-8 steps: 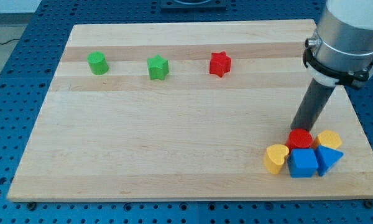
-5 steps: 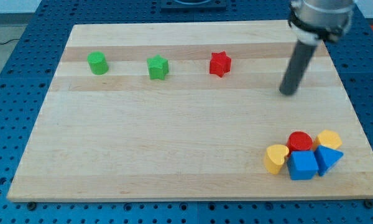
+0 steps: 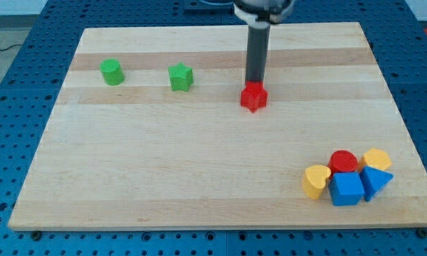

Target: Keep red star on the top of yellow heart

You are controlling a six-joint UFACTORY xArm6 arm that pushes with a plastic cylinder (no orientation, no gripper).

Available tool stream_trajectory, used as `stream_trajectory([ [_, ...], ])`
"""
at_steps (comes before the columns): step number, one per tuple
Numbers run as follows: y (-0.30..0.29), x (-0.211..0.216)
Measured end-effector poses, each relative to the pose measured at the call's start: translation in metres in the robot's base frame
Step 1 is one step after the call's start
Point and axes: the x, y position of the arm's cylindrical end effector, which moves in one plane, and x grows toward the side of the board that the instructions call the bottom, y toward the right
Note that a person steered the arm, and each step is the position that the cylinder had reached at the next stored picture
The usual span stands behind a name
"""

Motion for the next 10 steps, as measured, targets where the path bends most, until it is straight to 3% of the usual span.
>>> stream_trajectory([
  [1, 0.002, 0.008],
  [2, -0.023, -0.028],
  [3, -0.036, -0.008],
  [5, 0.020, 0.099],
  [6, 0.018, 0.098],
  [7, -0.007, 0.053],
  [8, 0.016, 0.042],
  [10, 0.059, 0.097],
])
